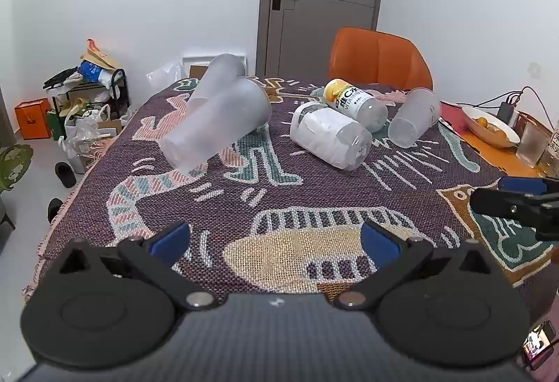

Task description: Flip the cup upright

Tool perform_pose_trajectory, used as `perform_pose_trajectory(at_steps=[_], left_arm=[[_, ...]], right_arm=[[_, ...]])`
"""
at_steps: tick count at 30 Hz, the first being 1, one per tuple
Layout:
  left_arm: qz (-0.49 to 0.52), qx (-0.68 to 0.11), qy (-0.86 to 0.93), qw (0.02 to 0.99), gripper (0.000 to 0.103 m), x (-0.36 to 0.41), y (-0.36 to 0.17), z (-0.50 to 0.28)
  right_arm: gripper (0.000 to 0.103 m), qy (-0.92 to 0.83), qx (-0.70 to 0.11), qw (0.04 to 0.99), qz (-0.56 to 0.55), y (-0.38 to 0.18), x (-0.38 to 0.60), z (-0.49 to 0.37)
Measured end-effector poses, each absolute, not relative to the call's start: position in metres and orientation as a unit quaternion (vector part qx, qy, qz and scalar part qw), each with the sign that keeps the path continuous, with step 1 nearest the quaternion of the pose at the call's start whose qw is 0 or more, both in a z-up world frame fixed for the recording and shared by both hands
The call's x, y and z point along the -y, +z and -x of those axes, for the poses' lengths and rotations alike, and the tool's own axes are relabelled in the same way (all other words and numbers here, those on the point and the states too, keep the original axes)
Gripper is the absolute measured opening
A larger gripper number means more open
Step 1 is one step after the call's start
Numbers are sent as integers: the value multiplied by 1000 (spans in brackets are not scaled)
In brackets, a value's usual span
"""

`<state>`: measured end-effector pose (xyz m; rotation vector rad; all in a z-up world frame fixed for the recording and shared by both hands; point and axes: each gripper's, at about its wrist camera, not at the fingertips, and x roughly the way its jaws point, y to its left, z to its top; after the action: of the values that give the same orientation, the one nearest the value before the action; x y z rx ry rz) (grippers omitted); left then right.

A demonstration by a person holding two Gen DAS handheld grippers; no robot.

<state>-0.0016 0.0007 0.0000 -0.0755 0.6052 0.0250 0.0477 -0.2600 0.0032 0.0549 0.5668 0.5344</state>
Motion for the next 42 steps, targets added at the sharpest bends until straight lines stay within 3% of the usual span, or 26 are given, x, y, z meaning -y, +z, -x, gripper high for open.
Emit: perform_pose_trajectory(at_steps=[42], left_arm=[[44,-288,16,957,103,-3,10,10]], right_arm=[[103,240,-283,928,-22,-4,263,-48]])
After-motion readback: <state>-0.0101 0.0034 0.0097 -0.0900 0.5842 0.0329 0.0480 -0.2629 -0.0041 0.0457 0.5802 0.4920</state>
